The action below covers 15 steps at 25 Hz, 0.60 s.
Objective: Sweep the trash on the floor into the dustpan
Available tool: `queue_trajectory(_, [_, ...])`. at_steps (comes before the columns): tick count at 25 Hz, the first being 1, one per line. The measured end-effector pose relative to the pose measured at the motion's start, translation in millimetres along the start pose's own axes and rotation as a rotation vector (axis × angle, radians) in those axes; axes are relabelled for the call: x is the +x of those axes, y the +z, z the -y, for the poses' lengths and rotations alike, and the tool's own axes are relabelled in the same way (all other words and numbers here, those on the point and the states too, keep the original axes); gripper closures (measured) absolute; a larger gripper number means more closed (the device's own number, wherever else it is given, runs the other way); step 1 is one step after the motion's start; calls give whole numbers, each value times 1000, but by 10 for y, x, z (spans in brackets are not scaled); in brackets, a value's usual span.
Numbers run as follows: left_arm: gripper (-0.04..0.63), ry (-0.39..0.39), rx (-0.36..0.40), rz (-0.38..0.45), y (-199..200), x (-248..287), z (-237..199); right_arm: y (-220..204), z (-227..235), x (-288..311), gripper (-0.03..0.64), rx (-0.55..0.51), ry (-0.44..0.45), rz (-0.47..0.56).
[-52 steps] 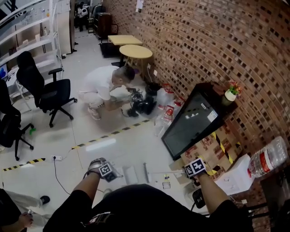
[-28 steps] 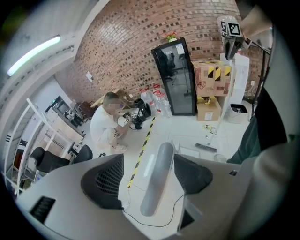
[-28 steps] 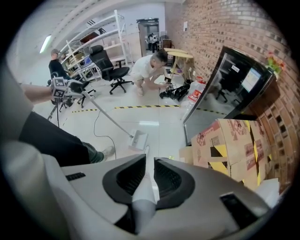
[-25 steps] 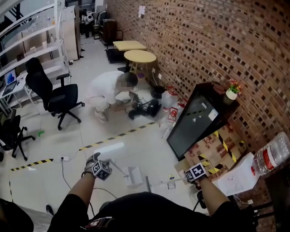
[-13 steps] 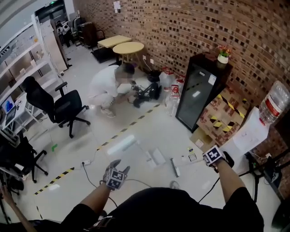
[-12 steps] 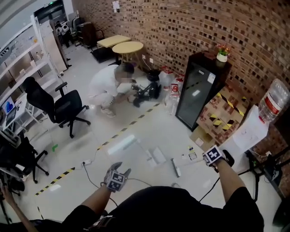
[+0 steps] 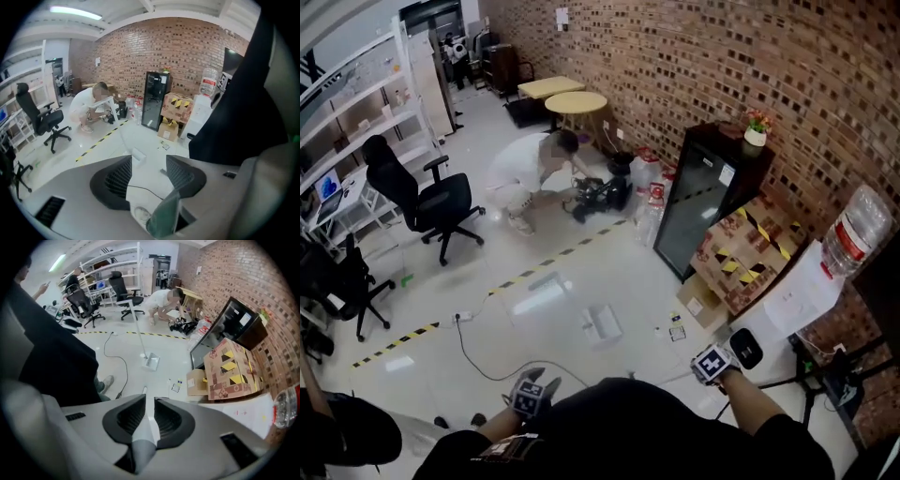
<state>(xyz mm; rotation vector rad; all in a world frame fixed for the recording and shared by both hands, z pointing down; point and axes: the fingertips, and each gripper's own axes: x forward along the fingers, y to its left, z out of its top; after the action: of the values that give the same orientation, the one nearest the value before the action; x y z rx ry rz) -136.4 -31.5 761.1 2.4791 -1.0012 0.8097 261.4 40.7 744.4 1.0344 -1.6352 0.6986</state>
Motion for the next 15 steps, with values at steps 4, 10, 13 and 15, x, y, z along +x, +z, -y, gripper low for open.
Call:
queue_trajectory(4, [362, 7, -141, 4, -43, 94, 336, -398, -52, -30, 552, -72, 12, -69])
queue_trajectory(10, [400, -19, -155, 23, -8, -8, 329, -627, -177, -55, 552, -45, 26, -113])
queue_trajectory(13, [433, -18, -170, 38, -33, -111, 169, -536, -178, -71, 552, -73, -40, -99])
queue_trajectory(15, [459, -10, -183, 59, -27, -171, 31, -396, -183, -90, 552, -113, -91, -70])
